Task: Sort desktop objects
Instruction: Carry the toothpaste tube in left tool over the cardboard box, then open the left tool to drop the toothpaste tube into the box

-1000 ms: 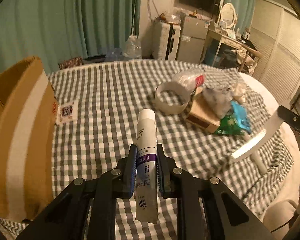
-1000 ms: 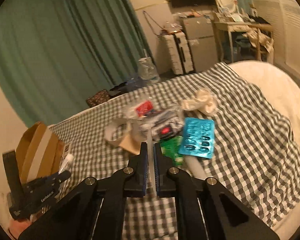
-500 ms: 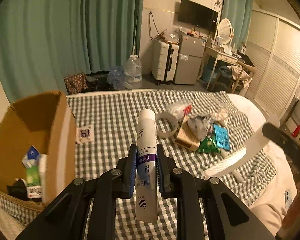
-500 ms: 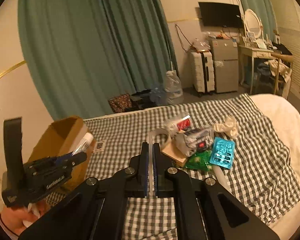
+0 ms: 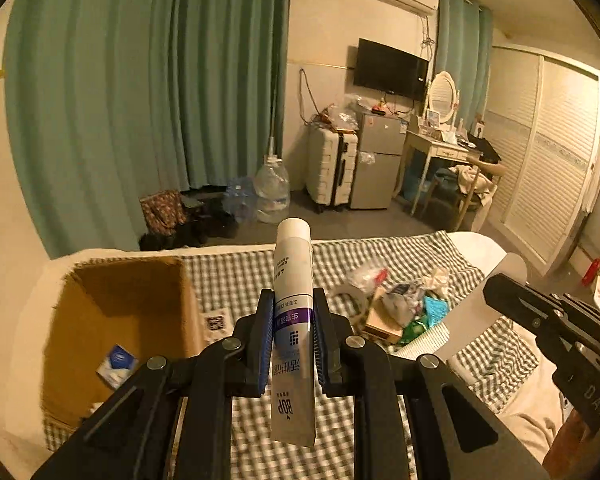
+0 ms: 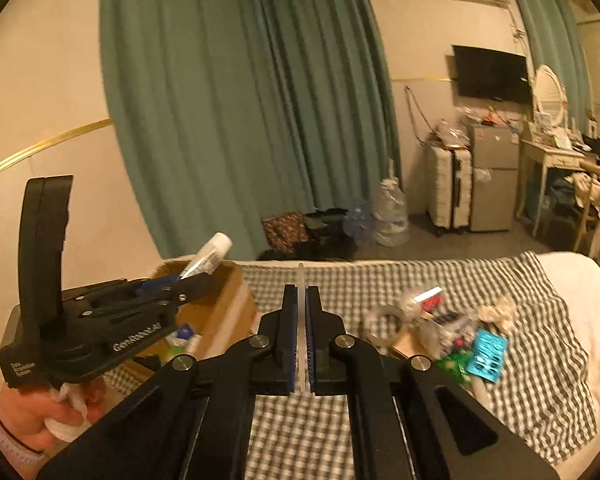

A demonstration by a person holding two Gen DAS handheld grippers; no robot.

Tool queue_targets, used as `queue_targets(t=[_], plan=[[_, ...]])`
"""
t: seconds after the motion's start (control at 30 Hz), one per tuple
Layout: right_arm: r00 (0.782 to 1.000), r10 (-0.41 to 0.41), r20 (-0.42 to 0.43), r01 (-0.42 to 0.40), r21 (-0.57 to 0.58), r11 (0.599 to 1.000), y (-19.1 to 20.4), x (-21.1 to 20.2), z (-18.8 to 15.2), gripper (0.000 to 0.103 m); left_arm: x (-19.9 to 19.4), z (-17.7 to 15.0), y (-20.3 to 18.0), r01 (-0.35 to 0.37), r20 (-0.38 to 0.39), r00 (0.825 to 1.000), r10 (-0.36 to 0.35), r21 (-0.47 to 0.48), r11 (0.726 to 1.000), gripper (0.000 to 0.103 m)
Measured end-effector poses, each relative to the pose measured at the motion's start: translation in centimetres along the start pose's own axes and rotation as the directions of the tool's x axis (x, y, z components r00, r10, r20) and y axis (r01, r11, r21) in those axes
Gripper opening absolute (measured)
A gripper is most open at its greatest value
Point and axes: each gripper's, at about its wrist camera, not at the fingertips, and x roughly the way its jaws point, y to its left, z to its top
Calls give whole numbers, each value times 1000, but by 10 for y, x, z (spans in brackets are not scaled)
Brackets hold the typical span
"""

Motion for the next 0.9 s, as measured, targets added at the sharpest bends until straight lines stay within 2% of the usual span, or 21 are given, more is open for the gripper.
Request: queue_targets(t=[0.23,0.43,0.73,0.9], plan=[[998,62,-17,-63,-72,995,52,18,10,3,-12,5,48,-46,8,999,46,-55,997,17],[991,122,-53,-127,-87,988,85,46,9,3,-9,-9,89,-92,-7,996,91,-87,992,17],[973,172,-154,-190,-111,975,129,113,-6,3,25,-50,160,-167,-115,982,148,-168,972,17],[961,192,-201,-218,-118,969,150,151,-13,3,36,-72,184,-190,-150,975,163,-188,964,17]])
